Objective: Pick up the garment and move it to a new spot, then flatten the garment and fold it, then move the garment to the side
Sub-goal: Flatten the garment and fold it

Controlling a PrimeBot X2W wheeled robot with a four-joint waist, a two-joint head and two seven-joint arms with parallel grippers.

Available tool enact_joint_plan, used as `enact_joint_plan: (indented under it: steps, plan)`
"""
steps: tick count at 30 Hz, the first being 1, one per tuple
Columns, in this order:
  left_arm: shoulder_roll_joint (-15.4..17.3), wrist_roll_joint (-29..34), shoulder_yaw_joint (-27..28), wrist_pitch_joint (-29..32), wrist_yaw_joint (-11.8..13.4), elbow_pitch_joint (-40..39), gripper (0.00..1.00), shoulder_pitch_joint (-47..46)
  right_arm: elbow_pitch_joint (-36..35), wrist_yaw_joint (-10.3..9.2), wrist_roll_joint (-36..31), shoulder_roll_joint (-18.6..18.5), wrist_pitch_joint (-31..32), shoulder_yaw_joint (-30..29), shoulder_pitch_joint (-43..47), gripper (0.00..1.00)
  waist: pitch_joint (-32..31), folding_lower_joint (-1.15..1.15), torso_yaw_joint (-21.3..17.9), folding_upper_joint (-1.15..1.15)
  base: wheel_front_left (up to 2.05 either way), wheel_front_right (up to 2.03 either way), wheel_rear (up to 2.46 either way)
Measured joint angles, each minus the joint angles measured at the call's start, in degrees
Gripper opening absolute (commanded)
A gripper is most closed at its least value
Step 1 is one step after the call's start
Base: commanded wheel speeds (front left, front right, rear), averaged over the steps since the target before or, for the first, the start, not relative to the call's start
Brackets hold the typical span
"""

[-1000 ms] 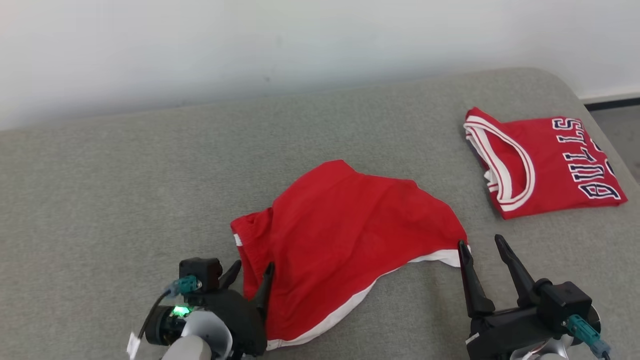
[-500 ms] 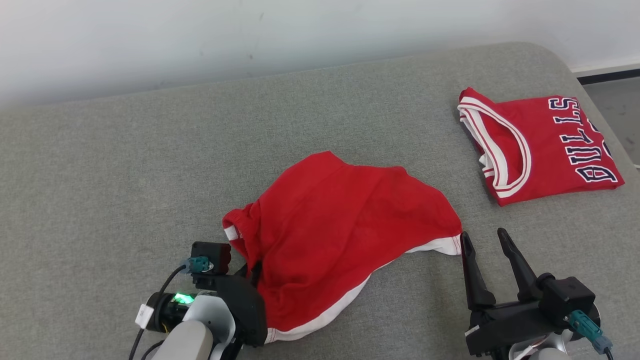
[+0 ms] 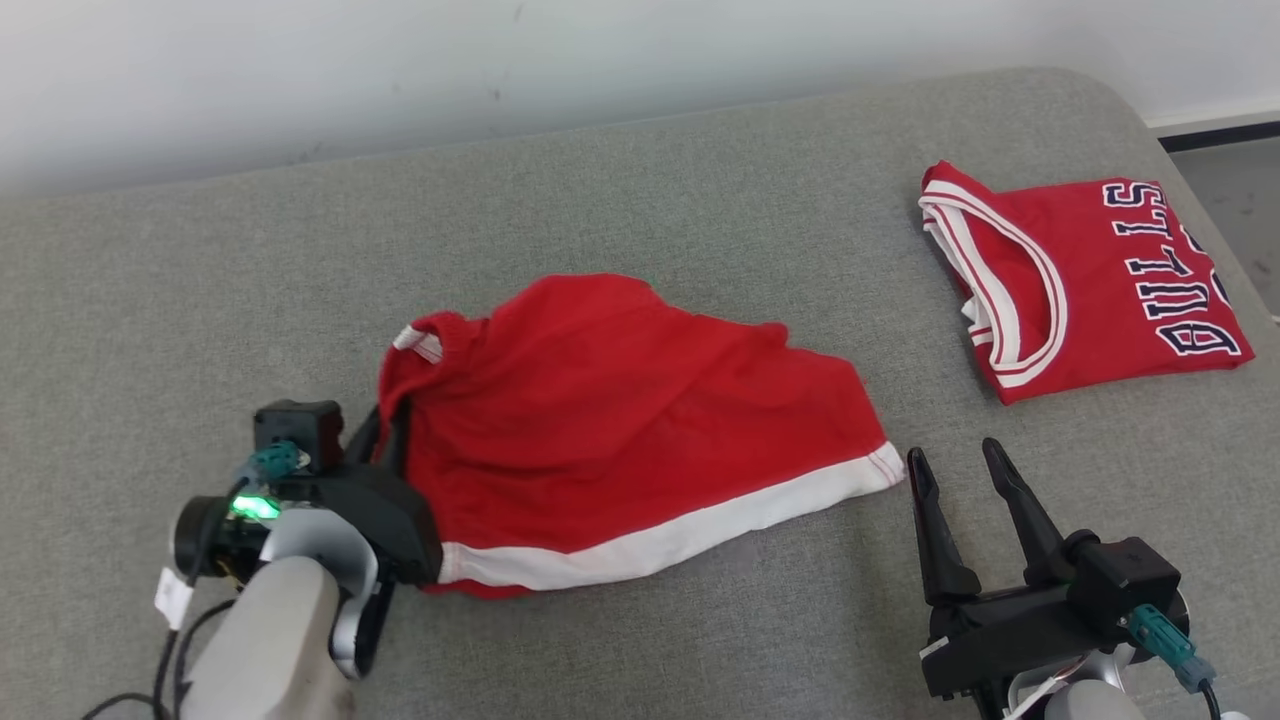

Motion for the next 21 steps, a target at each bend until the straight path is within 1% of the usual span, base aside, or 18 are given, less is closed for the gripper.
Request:
enact_joint_plan:
  steps: [5, 8, 9, 10, 11, 12, 13, 17, 18, 21]
  plan:
    - [2.22, -0.03, 1.24, -1.72, 0.03, 3.05, 0.00, -2.35, 0.32, 0.00, 0.11, -0.14, 0.00, 0.31, -0.10, 1.00, 0.15, 0.00, -0.25, 0.00, 0.00, 0.00, 0.00]
    - [2.82, -0.08, 1.58, -3.04, 0.00, 3.80, 0.00, -3.13, 0.46, 0.00, 0.38, -0.16, 0.00, 0.44, -0.13, 1.00, 0.06, 0.00, -0.22, 0.00, 0.00, 0.00, 0.00]
    - [3.00, -0.15, 1.67, -3.72, -0.26, 4.19, 0.08, -3.41, 0.58, 0.00, 0.41, -0.16, 0.00, 0.47, -0.13, 1.00, 0.00, 0.00, -0.17, 0.00, 0.00, 0.00, 0.00]
    - [3.11, -0.16, 1.74, -4.56, -0.48, 4.52, 0.36, -3.55, 0.68, 0.00, 0.42, -0.16, 0.00, 0.57, -0.13, 1.00, -0.07, 0.00, -0.12, 0.00, 0.00, 0.00, 0.00]
    - [3.20, -0.16, 1.68, -5.17, -0.81, 4.87, 0.45, -3.80, 0.79, 0.00, 0.42, -0.16, 0.00, 0.64, -0.13, 1.00, -0.17, 0.00, -0.06, 0.00, 0.00, 0.00, 0.00]
    - [3.25, -0.15, 1.67, -5.98, -1.19, 5.10, 0.84, -4.04, 0.93, 0.00, 0.43, -0.18, 0.00, 0.69, -0.12, 1.00, -0.29, 0.00, 0.01, 0.00, 0.00, 0.00, 0.00]
    - [3.28, -0.14, 1.63, -6.77, -1.41, 5.15, 1.00, -4.20, 1.08, 0.00, 0.44, -0.18, 0.00, 0.69, -0.12, 1.00, -0.42, 0.00, 0.10, 0.00, 0.00, 0.00, 0.00]
    - [2.86, -0.05, 1.63, -8.42, -1.57, 5.67, 1.00, -4.06, 1.44, 0.00, 0.45, -0.45, 0.00, 0.55, 0.07, 1.00, -1.27, 0.00, 0.71, 0.00, 0.00, 0.00, 0.00]
    - [2.68, -0.05, 1.68, -8.65, -2.01, 5.50, 1.00, -3.70, 1.58, 0.00, 0.31, -0.59, 0.00, 0.54, 0.13, 1.00, -1.56, 0.00, 0.92, 0.00, 0.00, 0.00, 0.00]
    - [2.65, 0.24, 2.19, -9.09, -2.00, 3.00, 1.00, -1.38, 1.78, 0.00, 0.31, -0.77, 0.00, 0.13, 0.49, 1.00, -2.55, 0.00, 1.56, 0.00, 0.00, 0.00, 0.00]
